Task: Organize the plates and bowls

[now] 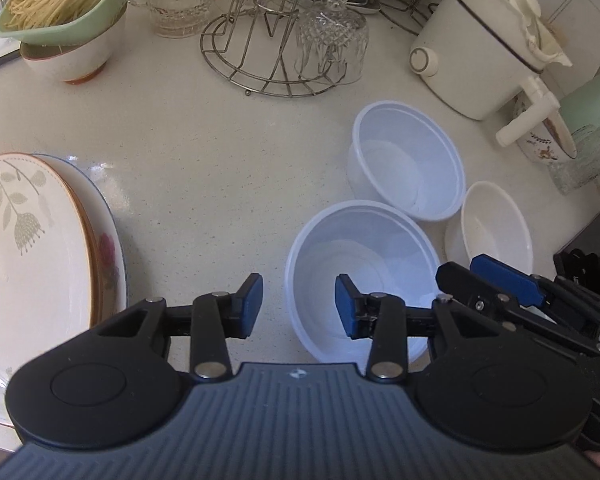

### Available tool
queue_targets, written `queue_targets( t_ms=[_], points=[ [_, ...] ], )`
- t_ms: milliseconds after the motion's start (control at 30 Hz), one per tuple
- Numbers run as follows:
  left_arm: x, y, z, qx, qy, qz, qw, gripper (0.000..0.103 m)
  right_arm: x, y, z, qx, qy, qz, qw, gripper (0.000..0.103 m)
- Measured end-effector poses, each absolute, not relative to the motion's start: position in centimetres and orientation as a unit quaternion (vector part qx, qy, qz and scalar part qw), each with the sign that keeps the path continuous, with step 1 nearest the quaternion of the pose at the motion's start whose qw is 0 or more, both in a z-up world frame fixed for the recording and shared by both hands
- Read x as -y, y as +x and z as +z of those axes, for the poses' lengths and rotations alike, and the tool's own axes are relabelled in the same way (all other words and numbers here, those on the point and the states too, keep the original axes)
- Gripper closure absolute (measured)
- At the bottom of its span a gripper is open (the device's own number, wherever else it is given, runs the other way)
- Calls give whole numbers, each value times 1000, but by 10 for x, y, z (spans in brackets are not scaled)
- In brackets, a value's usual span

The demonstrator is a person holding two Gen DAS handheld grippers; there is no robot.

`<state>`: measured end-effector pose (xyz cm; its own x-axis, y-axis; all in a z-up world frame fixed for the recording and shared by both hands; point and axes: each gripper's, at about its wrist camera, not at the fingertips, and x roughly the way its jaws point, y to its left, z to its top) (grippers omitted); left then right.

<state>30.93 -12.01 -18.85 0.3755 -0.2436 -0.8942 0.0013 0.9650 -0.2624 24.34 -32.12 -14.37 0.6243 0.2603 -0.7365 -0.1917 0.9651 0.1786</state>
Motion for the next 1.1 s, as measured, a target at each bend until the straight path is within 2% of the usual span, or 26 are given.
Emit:
queue_targets(
  t_ms=[100, 233, 300, 333, 1100],
  points=[
    [121, 310, -191, -557, -105, -72, 821, 61, 322, 247, -149, -422, 42, 125, 897, 67],
    [122, 311, -195, -562, -112, -66, 817, 78, 320, 251, -157, -437, 38, 130, 889, 75],
    [123, 311, -194, -558, -109, -62, 820, 82, 318, 253, -160, -442, 35, 131, 887, 82],
    [123, 311, -194, -558, -109, -59, 821, 84, 316, 254, -160, -442, 32, 131, 887, 83],
    [59, 310, -185, -551, -147, -39, 820, 85, 265, 266, -158, -442, 31, 165, 881, 83]
  ],
)
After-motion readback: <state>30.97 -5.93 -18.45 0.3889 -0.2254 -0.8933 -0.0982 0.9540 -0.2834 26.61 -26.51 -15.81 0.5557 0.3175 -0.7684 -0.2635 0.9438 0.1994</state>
